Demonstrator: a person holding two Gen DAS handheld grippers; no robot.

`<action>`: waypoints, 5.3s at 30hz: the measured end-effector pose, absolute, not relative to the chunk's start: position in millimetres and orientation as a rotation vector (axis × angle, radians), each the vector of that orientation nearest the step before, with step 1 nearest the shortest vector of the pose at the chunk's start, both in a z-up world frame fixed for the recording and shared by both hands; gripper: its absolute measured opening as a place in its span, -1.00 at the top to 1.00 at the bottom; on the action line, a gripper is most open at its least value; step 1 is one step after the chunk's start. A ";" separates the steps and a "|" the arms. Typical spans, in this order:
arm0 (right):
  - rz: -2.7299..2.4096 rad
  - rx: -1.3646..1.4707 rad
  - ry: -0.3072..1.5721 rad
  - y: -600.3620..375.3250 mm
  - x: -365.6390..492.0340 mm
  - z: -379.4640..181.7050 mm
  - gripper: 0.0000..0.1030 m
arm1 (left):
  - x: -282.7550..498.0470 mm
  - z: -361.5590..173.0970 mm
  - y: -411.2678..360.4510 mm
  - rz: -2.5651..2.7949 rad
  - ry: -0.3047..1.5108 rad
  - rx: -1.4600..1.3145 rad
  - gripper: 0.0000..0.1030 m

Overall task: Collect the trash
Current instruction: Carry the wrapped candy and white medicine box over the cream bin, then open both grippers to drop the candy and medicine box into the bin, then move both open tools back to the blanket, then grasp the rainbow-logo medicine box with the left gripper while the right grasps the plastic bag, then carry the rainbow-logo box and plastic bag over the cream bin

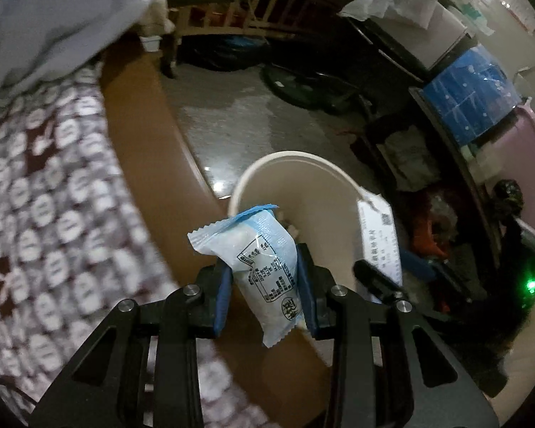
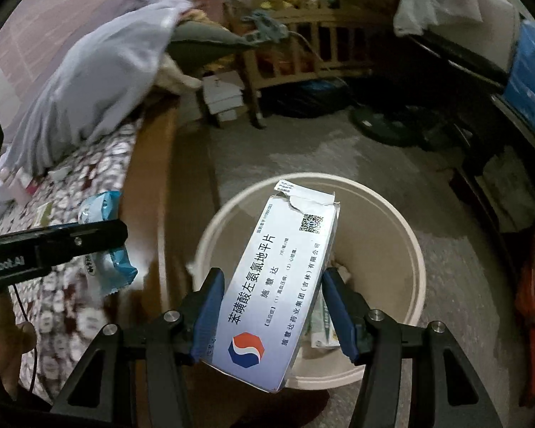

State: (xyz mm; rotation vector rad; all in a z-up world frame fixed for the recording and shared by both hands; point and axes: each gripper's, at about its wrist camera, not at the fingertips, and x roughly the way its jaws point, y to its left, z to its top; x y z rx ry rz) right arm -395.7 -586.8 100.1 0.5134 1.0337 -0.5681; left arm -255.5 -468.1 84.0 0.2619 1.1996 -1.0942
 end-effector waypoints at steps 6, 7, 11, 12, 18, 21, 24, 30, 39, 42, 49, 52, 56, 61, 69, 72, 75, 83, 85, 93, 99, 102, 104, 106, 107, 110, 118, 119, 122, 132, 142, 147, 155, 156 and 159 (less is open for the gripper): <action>-0.613 0.531 1.043 -599.7 -402.3 89.5 -0.11 | -262.4 79.8 -482.1 -1.150 1.227 0.222 0.22; -0.620 0.526 1.041 -600.1 -402.2 88.9 -0.16 | -262.6 80.1 -482.2 -1.155 1.225 0.223 0.03; -0.622 0.534 1.040 -599.4 -401.8 87.0 -0.31 | -261.4 79.0 -479.9 -1.146 1.220 0.232 -0.11; -0.622 0.533 1.052 -598.8 -400.7 85.5 -0.31 | -260.8 78.4 -479.0 -1.140 1.220 0.235 -0.11; -0.596 0.543 1.068 -589.9 -394.0 83.1 -0.31 | -250.3 78.8 -457.2 -1.072 1.190 0.251 -0.11; -0.585 0.541 1.068 -585.6 -389.3 85.1 -0.31 | -241.6 77.5 -445.7 -1.035 1.182 0.252 -0.11; -0.570 0.531 1.058 -579.6 -382.2 91.0 -0.31 | -231.1 74.1 -432.5 -0.988 1.179 0.260 -0.11; -0.515 0.494 1.048 -561.0 -356.9 102.5 -0.31 | -202.9 70.6 -389.8 -0.871 1.155 0.265 -0.11; -0.366 0.439 1.058 -515.8 -298.3 106.6 -0.31 | -138.7 63.1 -306.5 -0.668 1.156 0.213 -0.11; -0.319 0.415 1.055 -498.9 -277.6 109.5 -0.31 | -107.2 65.6 -280.3 -0.612 1.150 0.133 -0.11; -0.207 0.377 1.028 -468.3 -215.4 115.8 -0.31 | -50.6 76.0 -247.0 -0.506 1.150 0.028 -0.11; -0.123 0.360 1.012 -451.8 -174.3 112.9 -0.31 | -39.6 72.3 -226.7 -0.466 1.162 0.015 -0.11; -0.026 0.352 0.999 -433.0 -117.2 103.5 -0.31 | -30.6 64.4 -200.5 -0.422 1.180 0.044 -0.11; 0.054 0.321 0.981 -410.5 -37.3 92.6 -0.31 | -24.6 57.3 -174.3 -0.415 1.203 0.029 -0.11; 0.100 0.231 1.027 -383.3 54.8 53.8 -0.06 | -16.8 27.2 -160.6 -0.377 1.271 0.018 -0.11; 0.082 0.198 1.063 -382.0 59.4 41.1 0.43 | -5.8 13.7 -158.8 -0.349 1.297 0.006 -0.11; 0.072 0.245 1.006 -394.9 39.4 50.6 0.57 | 7.6 13.6 -163.1 -0.349 1.268 -0.027 -0.11; 0.071 0.274 0.983 -420.3 -25.8 78.9 0.58 | 52.7 14.3 -193.3 -0.419 1.216 -0.130 -0.11; 0.068 0.275 0.985 -423.4 -38.8 81.5 0.58 | 56.3 18.9 -193.2 -0.433 1.229 -0.180 -0.11; 0.043 0.255 0.985 -433.8 -74.7 86.4 0.58 | 34.9 40.7 -201.2 -0.477 1.244 -0.237 -0.25; 0.045 0.259 0.982 -437.3 -95.5 89.4 0.58 | 27.5 37.1 -234.2 -0.512 1.247 -0.234 -0.26; 0.043 0.266 0.983 -440.0 -103.0 90.1 0.58 | 22.3 30.2 -250.6 -0.502 1.264 -0.177 -0.26; 0.041 0.278 0.982 -442.1 -107.6 90.2 0.58 | 19.4 24.8 -256.3 -0.479 1.274 -0.150 -0.23; 0.039 0.290 0.980 -443.5 -113.0 91.2 0.58 | 14.6 23.2 -257.2 -0.474 1.273 -0.134 -0.02; 0.038 0.292 0.980 -443.1 -116.6 91.9 0.58 | 11.8 24.3 -256.3 -0.472 1.266 -0.127 -0.02; 0.038 0.288 0.980 -439.8 -126.0 94.8 0.58 | -5.1 33.5 -251.2 -0.477 1.227 -0.089 -0.02; 0.021 0.300 0.964 -427.5 -158.9 105.1 0.58 | -65.3 65.6 -243.6 -0.542 1.147 0.027 -0.02; 0.015 0.308 0.962 -427.2 -164.5 106.1 0.58 | -74.0 68.9 -243.9 -0.554 1.142 0.037 -0.02; -0.006 0.323 0.958 -427.8 -181.8 109.7 0.58 | -98.4 76.2 -249.6 -0.591 1.124 0.068 -0.02; -0.123 0.357 0.938 -454.8 -246.1 129.5 0.58 | -154.7 86.2 -298.4 -0.720 1.087 0.162 -0.02; -0.247 0.400 0.919 -493.2 -300.7 139.6 0.58 | -197.5 100.8 -344.6 -0.817 1.048 0.241 -0.02; -0.310 0.420 0.917 -510.5 -324.9 139.6 0.58 | -214.9 106.0 -370.2 -0.880 1.045 0.273 -0.02; -0.417 0.456 0.939 -544.3 -358.1 129.6 0.58 | -243.0 108.0 -418.2 -1.031 1.085 0.278 -0.02; -0.429 0.462 0.942 -548.4 -361.9 128.4 0.58 | -246.9 107.6 -425.4 -1.050 1.089 0.280 -0.02; -0.459 0.485 0.946 -560.3 -373.5 123.7 0.58 | -255.1 106.5 -441.8 -1.081 1.096 0.284 -0.02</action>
